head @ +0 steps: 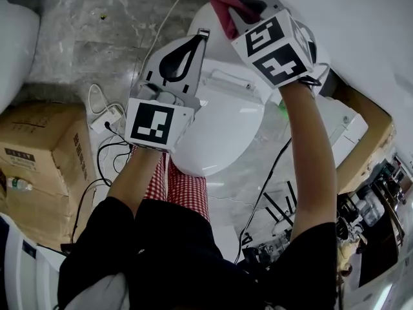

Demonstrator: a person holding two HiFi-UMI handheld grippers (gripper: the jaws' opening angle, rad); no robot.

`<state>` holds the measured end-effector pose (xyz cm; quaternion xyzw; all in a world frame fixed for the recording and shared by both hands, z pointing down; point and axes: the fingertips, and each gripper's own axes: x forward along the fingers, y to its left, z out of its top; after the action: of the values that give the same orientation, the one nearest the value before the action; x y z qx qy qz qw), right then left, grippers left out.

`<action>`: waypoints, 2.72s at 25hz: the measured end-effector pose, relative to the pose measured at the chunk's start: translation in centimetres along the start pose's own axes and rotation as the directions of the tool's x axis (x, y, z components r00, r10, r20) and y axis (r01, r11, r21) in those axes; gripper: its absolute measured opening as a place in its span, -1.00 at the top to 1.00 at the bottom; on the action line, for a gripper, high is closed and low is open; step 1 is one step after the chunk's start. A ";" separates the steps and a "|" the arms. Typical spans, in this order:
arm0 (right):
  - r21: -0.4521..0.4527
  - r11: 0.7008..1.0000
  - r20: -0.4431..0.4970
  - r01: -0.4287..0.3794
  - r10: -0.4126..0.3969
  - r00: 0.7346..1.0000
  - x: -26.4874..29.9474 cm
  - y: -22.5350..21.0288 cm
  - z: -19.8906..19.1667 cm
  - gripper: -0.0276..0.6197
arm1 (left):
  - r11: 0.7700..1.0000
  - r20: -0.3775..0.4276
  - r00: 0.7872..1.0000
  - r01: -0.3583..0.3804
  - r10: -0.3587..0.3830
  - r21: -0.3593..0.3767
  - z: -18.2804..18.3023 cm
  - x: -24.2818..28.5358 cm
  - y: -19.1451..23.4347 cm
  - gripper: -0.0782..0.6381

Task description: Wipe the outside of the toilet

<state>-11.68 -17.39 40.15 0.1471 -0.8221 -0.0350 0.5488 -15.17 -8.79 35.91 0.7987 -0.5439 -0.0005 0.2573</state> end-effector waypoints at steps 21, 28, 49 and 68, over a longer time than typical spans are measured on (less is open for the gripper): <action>0.056 0.993 0.051 0.108 -0.111 0.993 -2.7 -1.7 -2.5 0.75 | 0.999 -0.024 0.999 0.048 -0.048 -0.005 -0.8 0.4 -2.6 0.76; 0.127 0.983 0.070 0.136 -0.146 0.987 -4.0 -2.4 -4.3 0.75 | 0.997 -0.046 0.996 0.081 -0.080 0.005 -1.8 0.4 -4.4 0.76; 0.209 0.956 0.079 0.206 -0.227 0.971 -8.1 -4.1 -10.4 0.75 | 0.990 -0.068 0.989 0.137 -0.134 0.038 -3.4 1.5 -10.0 0.76; 0.277 0.922 -0.001 0.269 -0.279 0.960 -10.5 -5.7 -16.8 0.75 | 0.980 -0.102 0.978 0.187 -0.180 0.069 -4.5 1.8 -11.6 0.76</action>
<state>8.56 -18.12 36.13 0.3346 -0.8006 0.0003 0.4971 -3.03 -5.31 35.56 0.8541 -0.4546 0.0352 0.2503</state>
